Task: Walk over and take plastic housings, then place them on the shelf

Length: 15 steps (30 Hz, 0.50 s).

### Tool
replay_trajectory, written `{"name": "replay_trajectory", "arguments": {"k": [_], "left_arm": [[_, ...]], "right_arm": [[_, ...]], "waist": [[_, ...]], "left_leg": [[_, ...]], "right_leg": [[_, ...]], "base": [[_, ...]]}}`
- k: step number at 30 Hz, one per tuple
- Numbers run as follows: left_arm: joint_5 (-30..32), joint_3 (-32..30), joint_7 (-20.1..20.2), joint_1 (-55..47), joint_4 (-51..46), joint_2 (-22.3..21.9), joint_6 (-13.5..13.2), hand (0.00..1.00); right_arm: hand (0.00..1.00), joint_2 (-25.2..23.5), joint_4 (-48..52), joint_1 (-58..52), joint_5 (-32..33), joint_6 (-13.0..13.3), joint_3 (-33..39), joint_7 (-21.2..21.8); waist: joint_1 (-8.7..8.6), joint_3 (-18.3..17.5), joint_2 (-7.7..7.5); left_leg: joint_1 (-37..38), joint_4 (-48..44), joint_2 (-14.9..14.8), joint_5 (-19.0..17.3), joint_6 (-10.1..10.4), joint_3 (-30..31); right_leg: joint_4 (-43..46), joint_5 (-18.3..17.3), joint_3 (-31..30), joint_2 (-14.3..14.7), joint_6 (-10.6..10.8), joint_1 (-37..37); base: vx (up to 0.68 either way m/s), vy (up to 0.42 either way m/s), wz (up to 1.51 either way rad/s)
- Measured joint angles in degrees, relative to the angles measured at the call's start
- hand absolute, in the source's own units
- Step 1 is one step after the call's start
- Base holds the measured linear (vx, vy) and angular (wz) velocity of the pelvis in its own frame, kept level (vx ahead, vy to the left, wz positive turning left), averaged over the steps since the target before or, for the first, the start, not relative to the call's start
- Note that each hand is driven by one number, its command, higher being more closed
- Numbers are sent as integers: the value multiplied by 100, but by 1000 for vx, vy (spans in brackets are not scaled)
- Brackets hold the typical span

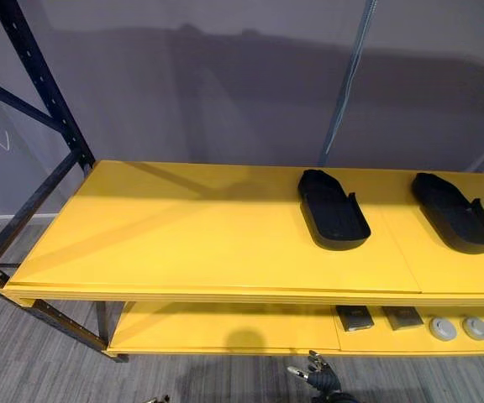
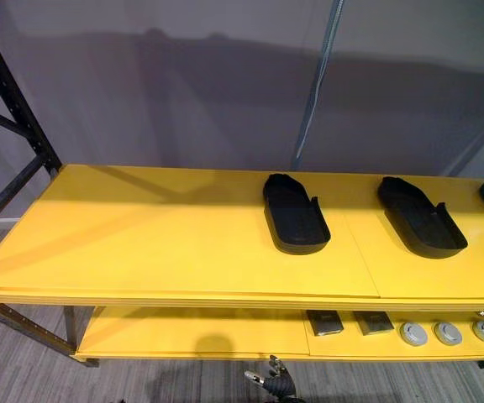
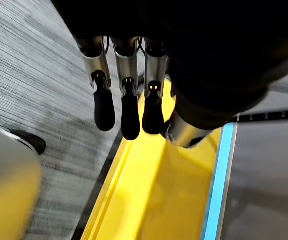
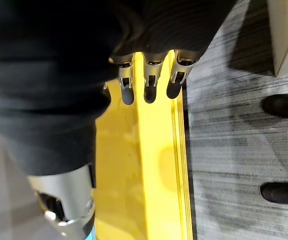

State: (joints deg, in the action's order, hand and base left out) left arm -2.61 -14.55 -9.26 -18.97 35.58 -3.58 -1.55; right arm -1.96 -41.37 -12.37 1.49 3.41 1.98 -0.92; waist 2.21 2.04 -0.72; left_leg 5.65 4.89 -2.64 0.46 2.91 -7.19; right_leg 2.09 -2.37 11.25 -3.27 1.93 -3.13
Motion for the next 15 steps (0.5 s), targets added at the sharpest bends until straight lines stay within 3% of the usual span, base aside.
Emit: {"name": "replay_trajectory", "arguments": {"k": [3,5,15], "left_arm": [[198,284,42,181,164,50,-2,0],[360,380,62,277,187,116,-1,0],[496,703,77,436,346,344,-11,0]], "right_arm": [[0,69,-103,30,8,0,34,-18],[0,144,-272,144,20,1,38,-34],[0,261,-546,423,17,1,79,-37]], "waist": [[-12,-3,4],[-128,-4,4],[-128,122,67]], "left_leg": [[-5,6,1,7,-17,-85],[-35,4,4,6,-21,-99],[17,-173,-9,-230,-63,-574]], "right_leg": [[-7,1,-102,13,0,61],[-54,4,-130,23,-1,94],[-60,57,-670,114,-11,216]], "base": [[13,10,-17],[36,4,-6],[13,12,-28]]}}
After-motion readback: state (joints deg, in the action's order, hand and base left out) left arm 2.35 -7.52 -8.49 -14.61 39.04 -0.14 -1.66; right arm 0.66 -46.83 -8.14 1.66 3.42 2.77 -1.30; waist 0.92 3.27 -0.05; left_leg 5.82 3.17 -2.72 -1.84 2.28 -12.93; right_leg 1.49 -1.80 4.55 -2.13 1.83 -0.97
